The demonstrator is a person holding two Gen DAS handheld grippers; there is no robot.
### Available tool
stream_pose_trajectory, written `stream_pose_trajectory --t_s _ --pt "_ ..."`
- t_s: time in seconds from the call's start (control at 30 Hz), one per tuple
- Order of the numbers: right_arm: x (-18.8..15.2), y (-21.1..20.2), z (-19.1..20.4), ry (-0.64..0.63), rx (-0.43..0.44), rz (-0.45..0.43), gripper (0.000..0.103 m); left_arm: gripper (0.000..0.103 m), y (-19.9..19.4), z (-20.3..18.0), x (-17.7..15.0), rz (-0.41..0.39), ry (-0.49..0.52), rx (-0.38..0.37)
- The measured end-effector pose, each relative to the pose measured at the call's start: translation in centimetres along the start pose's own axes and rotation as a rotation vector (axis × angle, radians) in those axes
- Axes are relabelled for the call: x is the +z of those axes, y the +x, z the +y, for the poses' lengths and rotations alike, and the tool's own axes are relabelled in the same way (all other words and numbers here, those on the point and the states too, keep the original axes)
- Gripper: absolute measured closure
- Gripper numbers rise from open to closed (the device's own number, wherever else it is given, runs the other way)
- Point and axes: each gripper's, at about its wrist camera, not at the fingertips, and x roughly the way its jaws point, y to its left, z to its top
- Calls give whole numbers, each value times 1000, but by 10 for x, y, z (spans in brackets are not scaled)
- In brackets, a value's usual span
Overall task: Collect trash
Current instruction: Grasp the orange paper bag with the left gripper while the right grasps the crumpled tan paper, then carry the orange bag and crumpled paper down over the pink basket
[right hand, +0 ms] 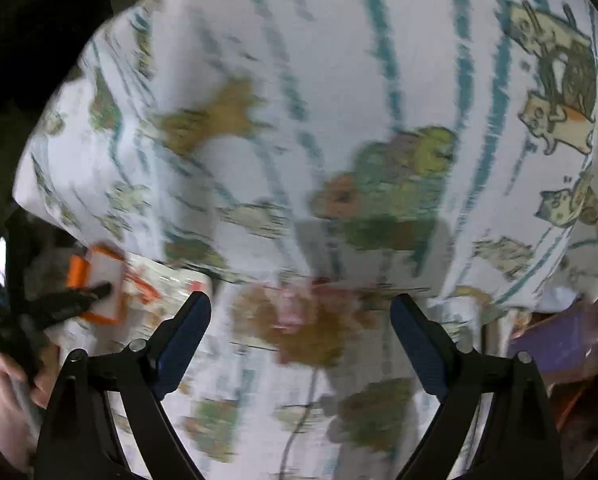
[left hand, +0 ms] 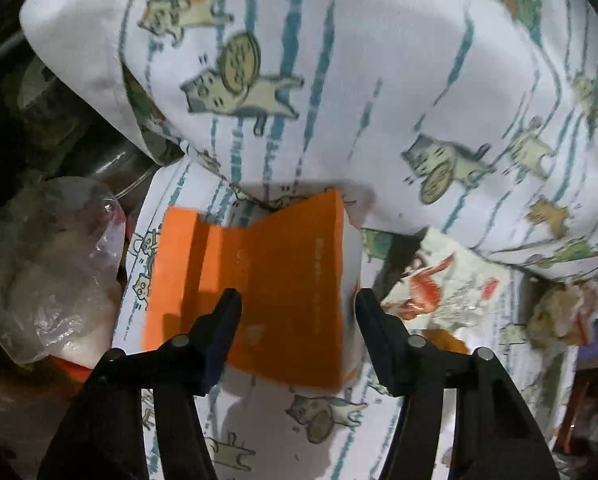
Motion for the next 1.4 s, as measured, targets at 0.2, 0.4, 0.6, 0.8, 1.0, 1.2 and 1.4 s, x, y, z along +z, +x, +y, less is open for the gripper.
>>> stream_pose_trajectory --t_s 0.2,0.4,0.6,0.8,1.0,1.2,1.4 --pt "-7 33 -10 125 97 98 12 62 -2 -9 -1 -8 56 -32" --pt "-15 53 11 24 31 110 13 66 -43 -16 -5 -65 87 -110" --pt "-19 60 14 -5 -30 75 72 66 -103 -13 -15 -177 79 -133" --pt "-18 45 20 7 28 65 94 66 -159 -9 -36 -285 38 -155" --pt "-32 8 58 -10 148 42 94 66 -205 -11 -46 -388 39 -164" --pt "-42 -33 101 -108 199 -44 94 66 -227 -11 -50 -452 51 -143" --pt "-44 -72 108 -107 208 -157 94 66 -248 12 -52 -518 27 -136"
